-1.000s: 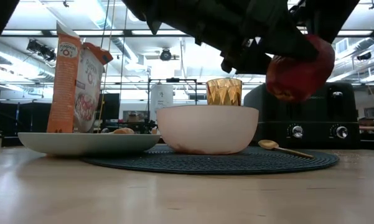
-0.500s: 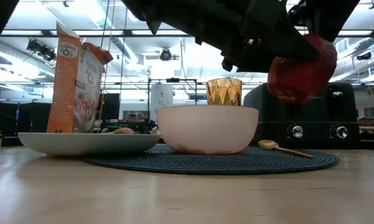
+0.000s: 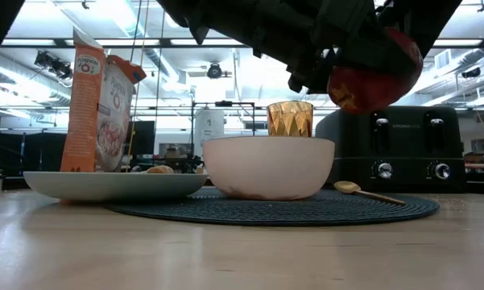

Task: Arrange a breakfast setting
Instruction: Put the apple from the black bin on the top left of the orange bowl

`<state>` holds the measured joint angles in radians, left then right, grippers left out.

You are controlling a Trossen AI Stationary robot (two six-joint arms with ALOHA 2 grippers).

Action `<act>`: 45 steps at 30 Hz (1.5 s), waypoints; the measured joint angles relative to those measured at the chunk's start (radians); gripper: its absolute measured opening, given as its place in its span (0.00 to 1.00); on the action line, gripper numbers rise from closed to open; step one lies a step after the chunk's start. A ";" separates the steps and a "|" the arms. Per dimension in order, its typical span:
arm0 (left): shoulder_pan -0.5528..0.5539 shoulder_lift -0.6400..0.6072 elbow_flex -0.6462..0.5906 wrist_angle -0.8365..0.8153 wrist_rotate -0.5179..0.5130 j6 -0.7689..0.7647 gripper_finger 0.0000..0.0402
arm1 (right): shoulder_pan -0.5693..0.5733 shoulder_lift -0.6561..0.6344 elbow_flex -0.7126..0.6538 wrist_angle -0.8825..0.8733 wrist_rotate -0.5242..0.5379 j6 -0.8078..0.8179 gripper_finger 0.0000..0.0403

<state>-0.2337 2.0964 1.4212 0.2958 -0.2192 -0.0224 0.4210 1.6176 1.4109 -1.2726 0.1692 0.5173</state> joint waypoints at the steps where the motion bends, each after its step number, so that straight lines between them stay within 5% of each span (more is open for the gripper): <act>1: 0.000 0.000 0.000 0.000 0.000 -0.006 0.94 | 0.000 0.000 0.000 0.000 0.000 -0.001 0.04; 15: 0.036 0.000 0.000 -0.060 -0.016 -0.108 0.93 | -0.001 -0.001 0.029 0.012 0.051 -0.029 0.04; 23: 0.027 0.000 0.000 -0.046 -0.020 0.029 0.93 | -0.010 -0.001 0.042 0.014 0.040 -0.042 0.04; 41: 0.027 0.000 0.000 -0.042 -0.020 0.016 0.81 | -0.032 -0.001 0.042 0.086 0.059 -0.066 0.05; 45: 0.012 -0.010 0.000 -0.040 -0.025 0.044 0.81 | -0.012 -0.019 0.043 0.091 0.073 -0.067 0.13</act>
<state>-0.2212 2.0868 1.4212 0.2561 -0.2437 0.0211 0.4094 1.5986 1.4536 -1.1816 0.2422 0.4500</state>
